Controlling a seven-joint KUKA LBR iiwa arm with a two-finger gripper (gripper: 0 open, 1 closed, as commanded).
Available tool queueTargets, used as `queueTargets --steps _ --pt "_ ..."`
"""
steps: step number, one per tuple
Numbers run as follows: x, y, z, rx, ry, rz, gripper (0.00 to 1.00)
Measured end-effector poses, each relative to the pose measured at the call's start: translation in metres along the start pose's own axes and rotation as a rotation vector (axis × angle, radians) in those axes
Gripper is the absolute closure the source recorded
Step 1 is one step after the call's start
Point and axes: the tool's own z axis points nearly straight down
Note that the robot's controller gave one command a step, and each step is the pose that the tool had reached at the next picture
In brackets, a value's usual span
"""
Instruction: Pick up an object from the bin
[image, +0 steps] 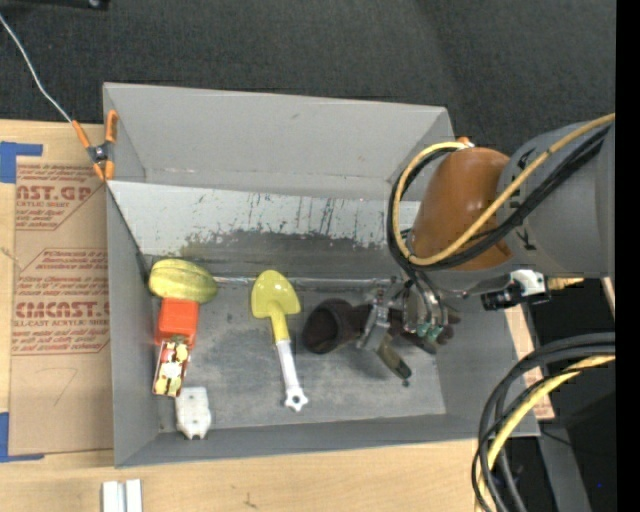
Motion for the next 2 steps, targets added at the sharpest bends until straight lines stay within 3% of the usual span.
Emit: queueTargets --steps 2 --pt "0.001 0.0001 -0.0178 0.0 0.005 0.0 1.0"
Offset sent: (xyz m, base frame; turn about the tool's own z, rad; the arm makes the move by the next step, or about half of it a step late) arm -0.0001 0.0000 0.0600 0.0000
